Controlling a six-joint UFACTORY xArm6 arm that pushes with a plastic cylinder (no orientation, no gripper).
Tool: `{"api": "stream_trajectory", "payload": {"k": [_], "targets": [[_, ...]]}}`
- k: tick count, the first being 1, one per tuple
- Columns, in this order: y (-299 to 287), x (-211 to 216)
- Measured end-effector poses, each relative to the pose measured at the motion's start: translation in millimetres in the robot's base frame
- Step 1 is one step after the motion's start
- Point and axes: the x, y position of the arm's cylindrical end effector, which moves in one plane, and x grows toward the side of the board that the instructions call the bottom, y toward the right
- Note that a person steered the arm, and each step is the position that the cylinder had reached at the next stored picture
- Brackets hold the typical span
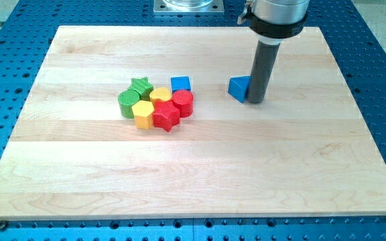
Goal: Push the triangle into the group of blocks
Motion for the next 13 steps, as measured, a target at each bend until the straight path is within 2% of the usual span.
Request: {"api": "stream_trajectory", "payload": {"k": [1,3,6,9,11,13], "targets": [[-15,-6],[-40,-44],[-47,-75],[-91,-100],[-163,-93],[-181,-53]]}}
